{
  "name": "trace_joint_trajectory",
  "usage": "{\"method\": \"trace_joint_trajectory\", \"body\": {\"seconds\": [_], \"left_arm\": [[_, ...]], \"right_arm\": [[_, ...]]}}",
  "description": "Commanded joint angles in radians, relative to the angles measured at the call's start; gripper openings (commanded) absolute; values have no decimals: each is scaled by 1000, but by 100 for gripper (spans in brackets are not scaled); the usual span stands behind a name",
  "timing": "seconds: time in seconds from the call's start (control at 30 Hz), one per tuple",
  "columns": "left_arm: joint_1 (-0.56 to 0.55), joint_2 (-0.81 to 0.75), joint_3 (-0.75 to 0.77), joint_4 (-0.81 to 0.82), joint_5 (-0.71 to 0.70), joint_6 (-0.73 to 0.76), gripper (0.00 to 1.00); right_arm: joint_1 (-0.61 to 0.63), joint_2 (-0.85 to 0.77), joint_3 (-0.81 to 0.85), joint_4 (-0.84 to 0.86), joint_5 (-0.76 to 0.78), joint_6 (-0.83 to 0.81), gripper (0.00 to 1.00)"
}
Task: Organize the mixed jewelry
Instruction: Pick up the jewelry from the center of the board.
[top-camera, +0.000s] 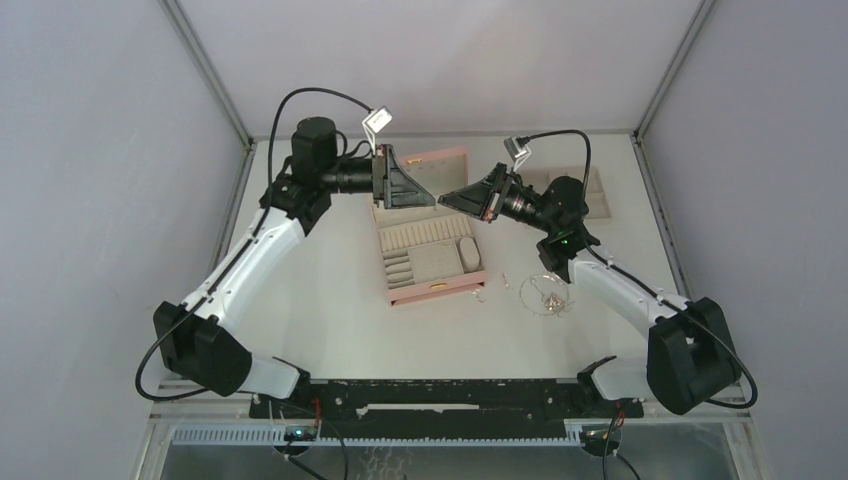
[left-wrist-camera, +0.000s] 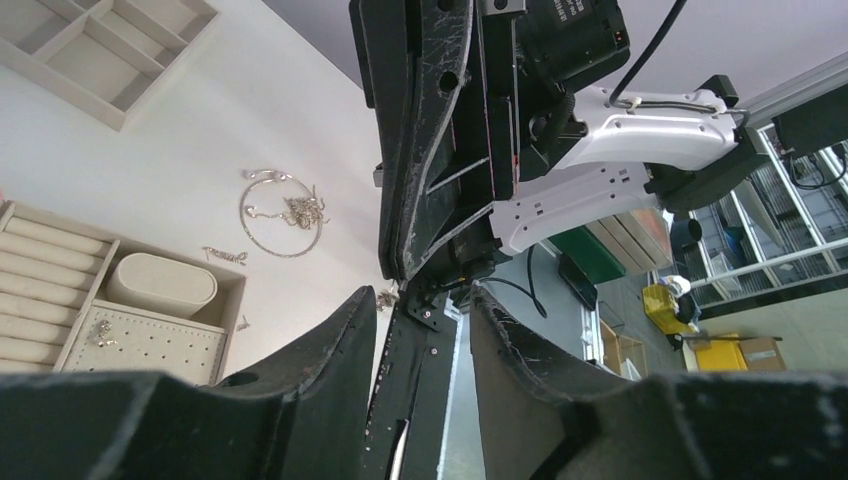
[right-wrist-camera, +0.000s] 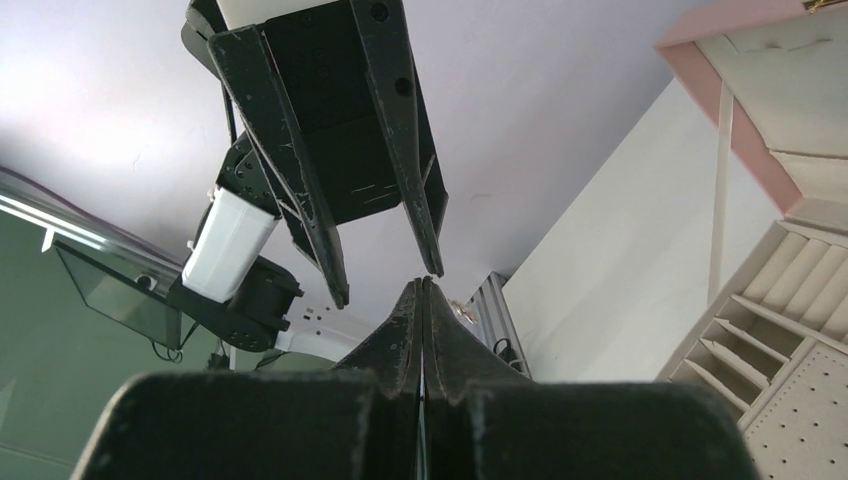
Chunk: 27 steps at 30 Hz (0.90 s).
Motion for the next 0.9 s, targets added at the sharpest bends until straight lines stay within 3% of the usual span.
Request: {"method": "trace_joint_trajectory", "body": {"seconds": [0.0,0.53,0.87], "left_arm": [[17,-26,8,21,-1,-16,45],[17,-42,-30,21,-17,19,45],[16,-144,-148,127,-166,81,49]], "right_arm": [[-5,-42,33,16,6,-17,0],[-7,-36,33,26,0,8,0],[-19,-14,33,54,-3,54,0]]}}
